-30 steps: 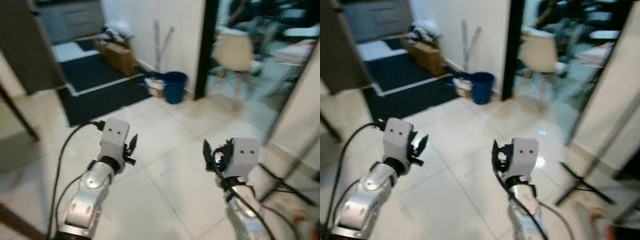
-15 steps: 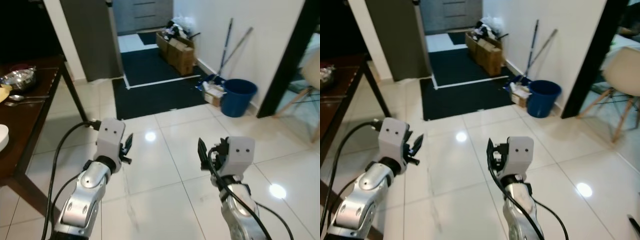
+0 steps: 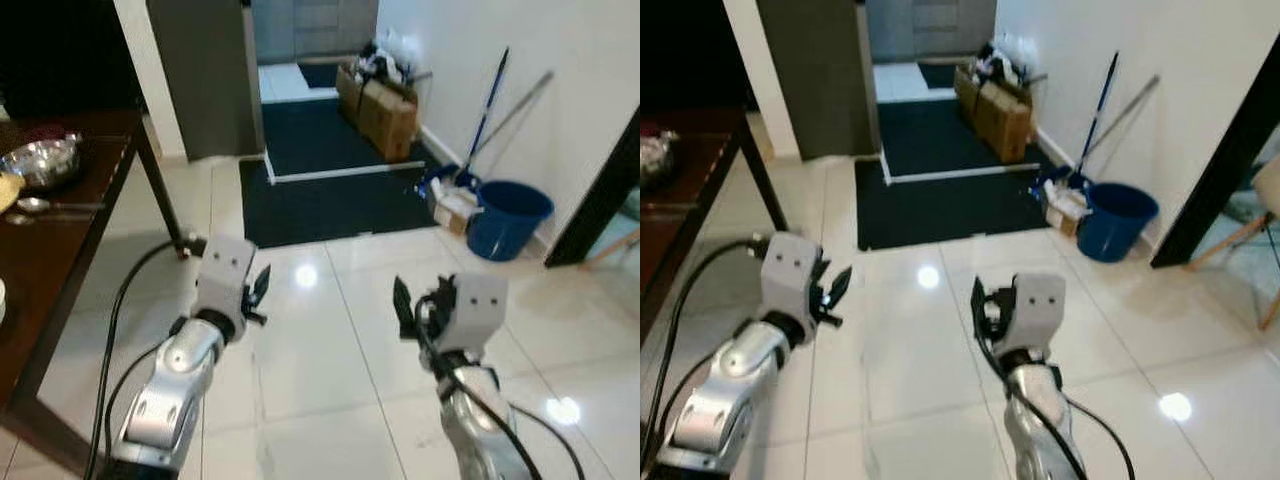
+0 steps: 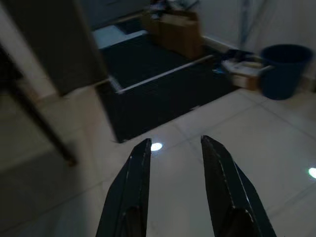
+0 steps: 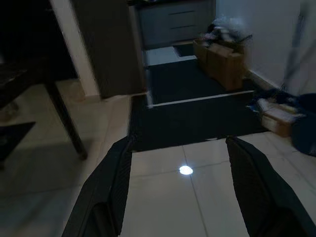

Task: Setting the table

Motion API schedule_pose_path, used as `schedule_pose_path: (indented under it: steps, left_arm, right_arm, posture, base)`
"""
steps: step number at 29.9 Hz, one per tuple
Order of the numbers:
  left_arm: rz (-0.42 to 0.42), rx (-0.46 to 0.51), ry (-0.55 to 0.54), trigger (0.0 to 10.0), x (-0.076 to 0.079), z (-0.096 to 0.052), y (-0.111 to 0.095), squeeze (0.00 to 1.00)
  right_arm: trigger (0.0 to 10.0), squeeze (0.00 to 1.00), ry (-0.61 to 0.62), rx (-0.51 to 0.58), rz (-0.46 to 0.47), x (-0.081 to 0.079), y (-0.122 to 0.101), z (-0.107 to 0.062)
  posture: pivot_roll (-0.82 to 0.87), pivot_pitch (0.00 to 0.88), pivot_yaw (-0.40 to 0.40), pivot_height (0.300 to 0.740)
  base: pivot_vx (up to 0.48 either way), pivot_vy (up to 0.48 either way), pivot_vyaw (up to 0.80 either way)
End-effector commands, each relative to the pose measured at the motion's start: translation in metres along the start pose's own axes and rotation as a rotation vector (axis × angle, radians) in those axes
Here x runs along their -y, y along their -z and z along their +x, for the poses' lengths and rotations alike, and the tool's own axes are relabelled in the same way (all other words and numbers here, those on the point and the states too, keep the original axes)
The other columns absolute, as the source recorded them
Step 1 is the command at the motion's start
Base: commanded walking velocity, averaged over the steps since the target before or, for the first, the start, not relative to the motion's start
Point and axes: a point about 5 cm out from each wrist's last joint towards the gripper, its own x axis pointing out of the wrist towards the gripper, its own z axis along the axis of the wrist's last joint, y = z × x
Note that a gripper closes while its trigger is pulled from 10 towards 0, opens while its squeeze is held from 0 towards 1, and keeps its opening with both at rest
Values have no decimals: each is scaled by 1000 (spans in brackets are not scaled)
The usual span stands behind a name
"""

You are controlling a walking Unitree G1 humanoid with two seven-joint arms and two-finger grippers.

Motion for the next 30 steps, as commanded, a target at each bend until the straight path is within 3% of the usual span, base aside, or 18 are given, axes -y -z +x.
schedule_pose_path:
  steps: [1,5,30]
  left_arm:
    - [19,-27,-6,10000,-3,-2,6,0]
    - [19,-26,-6,10000,-3,-2,6,0]
    - [20,-21,-3,10000,-2,-1,5,0]
  right_arm:
    - [10000,0,-7,-2,16,-3,1,-1]
    - [10000,0,-4,-3,13,-2,1,-1]
    - [10000,0,36,2,11,3,1,2]
  posture:
    - [81,65,123,740]
    - [81,64,123,740]
    - [79,51,122,740]
  base:
    - [480,0,763]
    - [480,0,592]
    - [480,0,0]
